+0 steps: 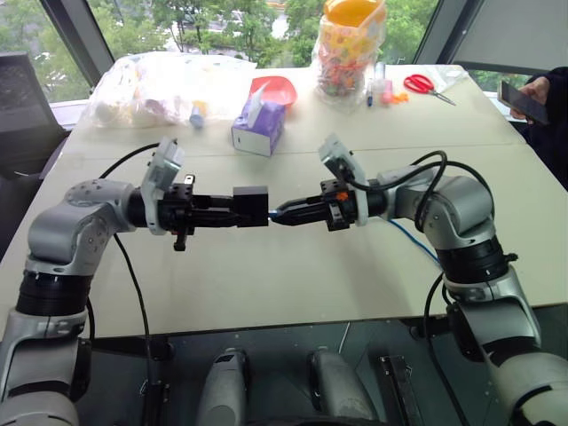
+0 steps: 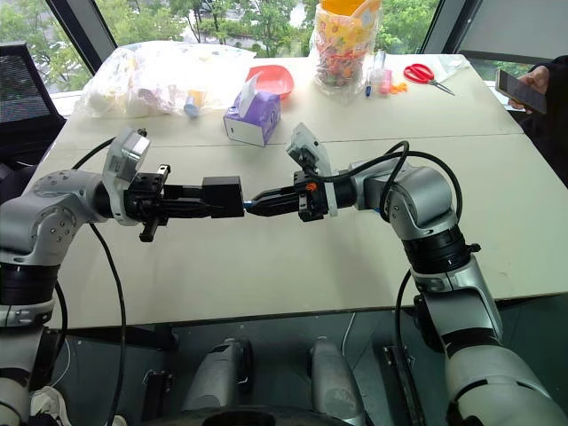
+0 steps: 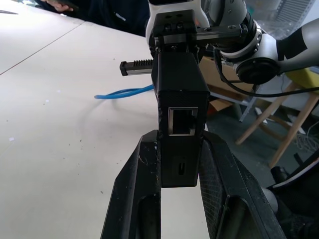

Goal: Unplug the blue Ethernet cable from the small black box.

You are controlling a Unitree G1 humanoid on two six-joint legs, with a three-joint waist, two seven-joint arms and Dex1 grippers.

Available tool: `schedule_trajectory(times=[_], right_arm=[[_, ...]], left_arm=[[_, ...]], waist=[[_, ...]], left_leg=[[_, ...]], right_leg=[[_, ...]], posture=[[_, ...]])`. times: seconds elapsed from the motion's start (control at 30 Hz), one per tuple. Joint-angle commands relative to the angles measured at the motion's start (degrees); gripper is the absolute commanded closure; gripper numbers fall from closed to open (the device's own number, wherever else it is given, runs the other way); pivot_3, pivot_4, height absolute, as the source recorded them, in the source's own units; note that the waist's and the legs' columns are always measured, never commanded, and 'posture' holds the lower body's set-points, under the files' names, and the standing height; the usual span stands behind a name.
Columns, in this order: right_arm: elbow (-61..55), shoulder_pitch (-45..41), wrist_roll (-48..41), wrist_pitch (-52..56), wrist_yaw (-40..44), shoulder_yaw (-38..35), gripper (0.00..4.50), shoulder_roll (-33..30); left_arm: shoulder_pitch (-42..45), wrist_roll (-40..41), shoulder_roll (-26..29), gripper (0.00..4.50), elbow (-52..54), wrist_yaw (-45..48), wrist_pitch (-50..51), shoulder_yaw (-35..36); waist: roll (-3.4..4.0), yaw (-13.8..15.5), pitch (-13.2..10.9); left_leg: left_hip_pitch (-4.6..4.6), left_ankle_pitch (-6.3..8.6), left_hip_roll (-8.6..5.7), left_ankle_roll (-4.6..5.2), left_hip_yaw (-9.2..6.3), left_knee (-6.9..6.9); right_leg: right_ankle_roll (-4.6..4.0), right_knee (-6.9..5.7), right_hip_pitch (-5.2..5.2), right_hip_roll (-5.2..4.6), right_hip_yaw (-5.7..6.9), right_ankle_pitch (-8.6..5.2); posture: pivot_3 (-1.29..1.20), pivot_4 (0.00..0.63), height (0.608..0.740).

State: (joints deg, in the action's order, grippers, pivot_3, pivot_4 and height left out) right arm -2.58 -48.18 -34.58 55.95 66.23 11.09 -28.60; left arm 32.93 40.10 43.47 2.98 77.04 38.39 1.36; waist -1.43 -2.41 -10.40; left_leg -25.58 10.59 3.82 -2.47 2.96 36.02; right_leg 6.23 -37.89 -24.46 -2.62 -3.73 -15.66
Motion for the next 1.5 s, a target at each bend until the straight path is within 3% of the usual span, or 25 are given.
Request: schedule_trajectory(times=[0.03,0.47,0.53,0.77,0.9,1.03,1.2,1.23,1.5], right_arm=[[-0.3,-1.8,-0.6,-0.7,0.1,-1.0,4.45,-0.2],[10.8,0.1,3.3,-6.3,1.1,-3.4,4.45,-5.1],[14.0,-0.2,6.4,-11.1,-0.5,-3.2,4.45,-5.1],[34.5,-5.1,20.0,-32.5,-13.5,-2.8,4.45,0.7],[42.7,-7.8,22.8,-37.0,-16.3,-3.7,4.45,3.2],[45.0,-8.7,24.1,-38.0,-18.9,-4.9,2.85,4.4],[42.7,-7.8,24.5,-36.9,-22.5,-7.4,0.25,3.8],[41.6,-7.6,24.0,-35.7,-23.2,-8.4,0.02,3.4],[19.7,1.5,20.3,-23.8,-25.2,-13.5,0.02,-0.6]], left_arm=[[-0.3,0.3,0.9,4.02,1.9,0.0,-0.2,1.2],[-2.2,1.0,5.5,4.02,0.7,0.5,0.6,5.2],[-2.8,0.7,5.3,4.02,1.1,0.1,0.3,5.1],[-3.9,-8.0,-1.2,4.02,-0.1,-4.6,-9.7,-0.3],[-3.9,-12.3,-6.3,4.02,-3.0,-7.1,-15.9,-3.0],[-1.8,-16.5,-16.4,4.02,-11.8,-15.2,-23.5,-3.6],[0.8,-20.8,-22.0,4.02,-20.5,-19.3,-30.2,-4.0],[1.4,-21.1,-22.7,4.02,-21.8,-19.7,-31.0,-3.8],[2.7,-26.5,-25.9,4.02,-30.0,-21.8,-41.2,-5.3]], waist=[[0.00,0.0,0.0],[0.00,0.0,0.0],[0.00,0.0,0.0],[0.00,-0.1,0.0],[0.00,0.0,0.0],[0.02,0.2,0.0],[0.02,0.1,0.0],[0.02,0.1,0.0],[0.03,0.4,0.0]], left_leg=[[0.00,0.00,0.00,0.00,0.00,0.00],[-0.03,0.00,0.00,0.00,0.03,-0.05],[-0.03,0.00,0.00,0.00,0.03,-0.08],[-0.03,0.00,-0.01,0.00,0.04,-0.05],[-0.09,0.00,-0.01,0.00,0.05,-0.04],[-0.13,0.01,-0.03,0.03,0.05,-0.06],[-0.15,0.01,-0.03,0.04,0.04,-0.02],[-0.15,0.01,-0.02,0.04,0.04,-0.02],[-0.14,0.03,-0.03,0.06,0.03,-0.09]], right_leg=[[0.00,0.00,0.00,0.00,0.00,0.00],[-0.03,0.13,-0.01,-0.02,0.00,-0.01],[-0.03,0.16,-0.02,-0.02,0.00,-0.01],[-0.03,0.21,0.01,-0.02,0.00,-0.01],[0.02,0.22,0.01,-0.01,-0.01,0.02],[0.23,0.22,-0.01,-0.01,0.00,0.14],[0.26,0.21,-0.01,0.01,-0.01,0.15],[0.26,0.21,-0.01,0.02,-0.01,0.15],[0.26,0.22,-0.01,0.00,0.00,0.15]], posture=[[0.00,0.150,0.735],[0.00,0.150,0.735],[0.00,0.150,0.735],[0.00,0.150,0.735],[0.00,0.150,0.735],[0.00,0.150,0.735],[0.00,0.150,0.735],[0.00,0.150,0.735],[0.00,0.150,0.735]])
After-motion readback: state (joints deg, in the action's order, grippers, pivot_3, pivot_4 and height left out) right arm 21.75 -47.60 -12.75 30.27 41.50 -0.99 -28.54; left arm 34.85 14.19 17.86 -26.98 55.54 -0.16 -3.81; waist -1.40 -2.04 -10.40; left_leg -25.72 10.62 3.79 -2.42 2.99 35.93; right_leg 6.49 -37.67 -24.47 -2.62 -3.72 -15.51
